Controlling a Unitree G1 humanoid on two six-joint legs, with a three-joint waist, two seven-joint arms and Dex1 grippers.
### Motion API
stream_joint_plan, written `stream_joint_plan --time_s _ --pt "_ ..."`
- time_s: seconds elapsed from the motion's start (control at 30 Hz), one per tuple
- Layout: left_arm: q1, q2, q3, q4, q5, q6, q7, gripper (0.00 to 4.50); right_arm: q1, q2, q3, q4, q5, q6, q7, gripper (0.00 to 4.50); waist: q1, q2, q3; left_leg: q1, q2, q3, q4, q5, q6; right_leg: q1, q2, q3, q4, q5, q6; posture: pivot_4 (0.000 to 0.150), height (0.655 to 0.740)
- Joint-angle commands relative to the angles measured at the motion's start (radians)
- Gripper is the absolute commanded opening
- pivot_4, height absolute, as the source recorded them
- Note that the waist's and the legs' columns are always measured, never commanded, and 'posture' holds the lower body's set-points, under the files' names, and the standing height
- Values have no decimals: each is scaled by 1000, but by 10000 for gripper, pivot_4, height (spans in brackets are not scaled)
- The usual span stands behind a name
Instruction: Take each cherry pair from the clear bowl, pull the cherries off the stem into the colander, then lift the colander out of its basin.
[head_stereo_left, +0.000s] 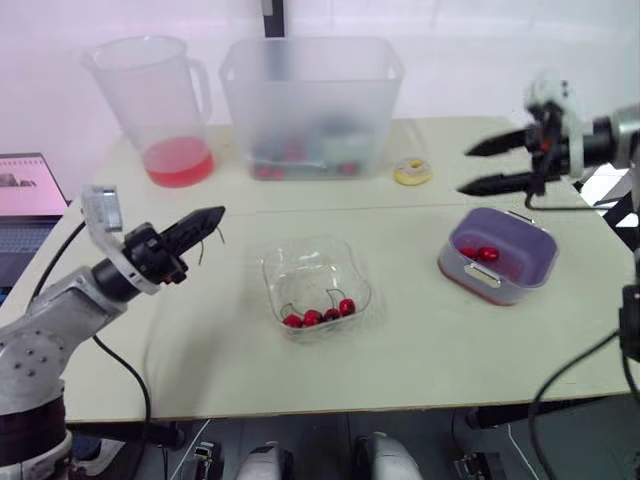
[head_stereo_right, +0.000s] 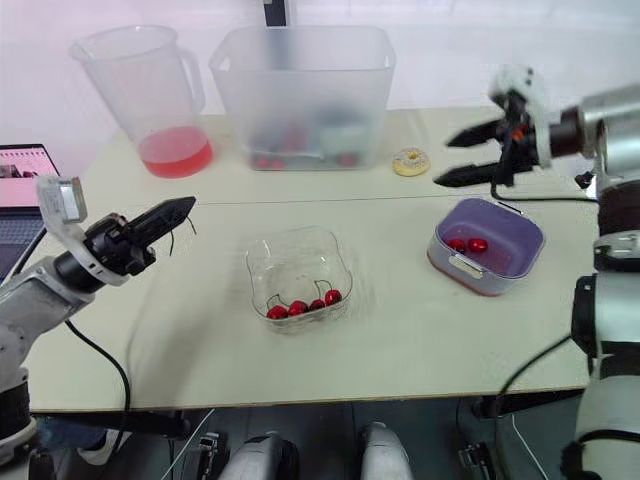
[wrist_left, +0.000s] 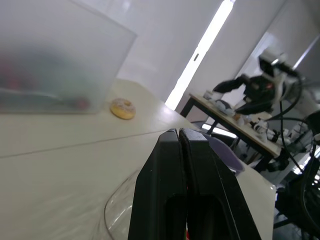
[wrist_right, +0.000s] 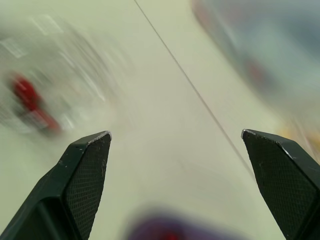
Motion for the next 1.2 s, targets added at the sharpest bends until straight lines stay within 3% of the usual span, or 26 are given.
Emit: stream_joint_plan --time_s 0.03,0.23,0.57,0.67,0.9,1.2 --pt "83 42 51 6 7 37 53 0 12 72 -64 -222 188 188 10 44533 0 0 0 0 0 0 0 0 0 0 0 0 0 0 0 1500 6886" --pt "123 10 55 161 -14 104 231 0 70 202 -83 -418 317 307 -72 44533 20 0 0 0 -2 -2 1 0 0 1 -2 0 1 0 0 1500 6886" --pt "150 4 50 282 94 110 207 0 157 265 -16 -562 347 333 -185 44533 20 -1 -1 -1 -2 -2 1 0 0 0 -1 0 1 0 0 1500 6886" --pt "150 10 74 288 127 89 209 9615 163 266 4 -556 334 333 -217 45000 19 -1 -1 -1 -2 -1 1 0 0 0 -1 0 2 0 0 1500 6886" --pt "190 80 205 311 161 72 172 44777 182 263 26 -561 331 331 -245 45000 7 -1 -1 -1 -1 -1 1 0 0 -1 -1 0 2 0 0 1500 6886" --pt "229 149 306 266 177 60 72 44777 185 256 30 -545 322 327 -263 45000 3 -1 -1 -1 -1 -1 0 0 0 -2 -2 0 1 0 0 1500 6886"
